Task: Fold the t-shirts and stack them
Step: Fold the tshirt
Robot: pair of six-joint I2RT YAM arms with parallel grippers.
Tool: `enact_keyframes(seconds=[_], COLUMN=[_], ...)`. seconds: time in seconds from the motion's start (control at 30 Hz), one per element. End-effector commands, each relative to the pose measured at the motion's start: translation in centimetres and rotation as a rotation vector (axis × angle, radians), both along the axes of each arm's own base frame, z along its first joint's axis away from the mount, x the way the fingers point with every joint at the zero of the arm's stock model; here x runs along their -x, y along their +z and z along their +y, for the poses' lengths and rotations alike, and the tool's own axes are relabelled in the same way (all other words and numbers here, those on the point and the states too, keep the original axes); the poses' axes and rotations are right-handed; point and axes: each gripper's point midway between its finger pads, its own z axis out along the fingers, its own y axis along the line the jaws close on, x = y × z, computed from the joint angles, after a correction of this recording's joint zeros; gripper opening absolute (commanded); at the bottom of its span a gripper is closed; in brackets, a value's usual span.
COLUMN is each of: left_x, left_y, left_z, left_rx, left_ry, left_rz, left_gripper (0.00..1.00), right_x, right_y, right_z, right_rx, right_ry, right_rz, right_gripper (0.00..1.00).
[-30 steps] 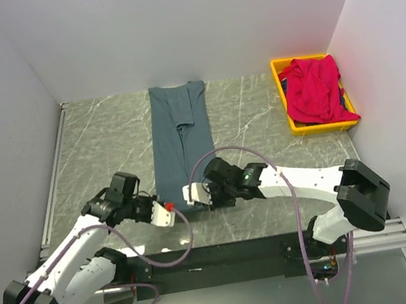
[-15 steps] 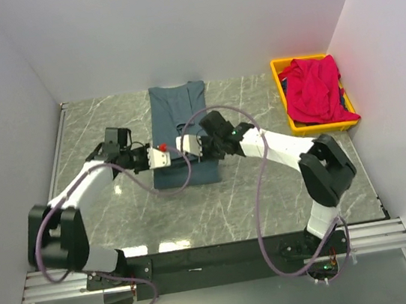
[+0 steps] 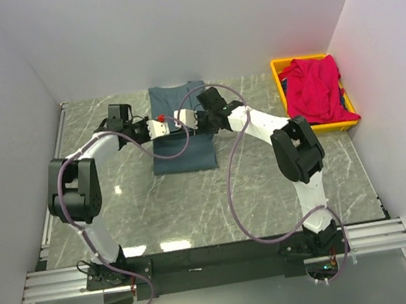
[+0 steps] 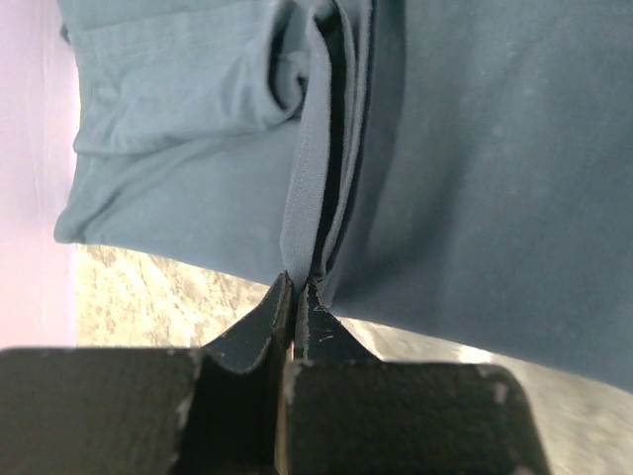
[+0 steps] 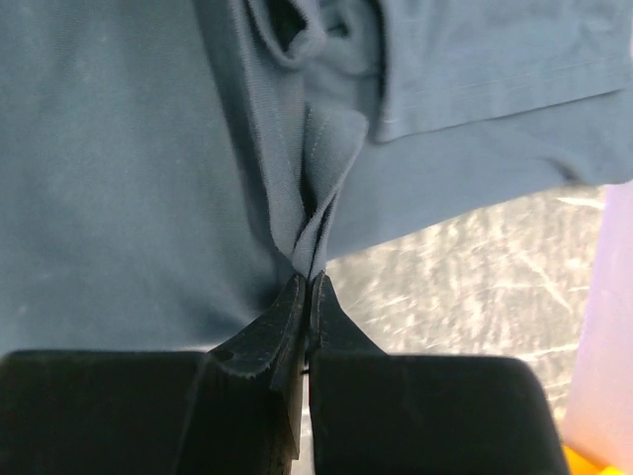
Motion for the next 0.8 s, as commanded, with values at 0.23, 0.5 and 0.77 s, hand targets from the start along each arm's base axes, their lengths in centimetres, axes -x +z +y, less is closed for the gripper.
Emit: enact_keyframes(seconds=[0.23,0.5,0.77], left_x=[-4.5,-6.1,-4.4], left_y=[0.8,1.5,4.6], left_z=[1.4,1.8,3.5], left_rx=[0.024,0.077,0.126], left_ry=[0.132,0.21,0.288], left_rz=[-0.057,-0.077,-0.108], left_gripper=[0.04,0.32,0.6], right_x=[-5.0,-6.7,-5.7], right_y=[2.0,3.1,9.0], right_z=[1.1,1.0,-1.1], right_rx=[-0.067,-0.113,-0.199], right_ry=[-0.055,-0.15,-0.206], right_rz=[-0.125,-0.185,-0.206], right_gripper=[0.04,0.49,0.87])
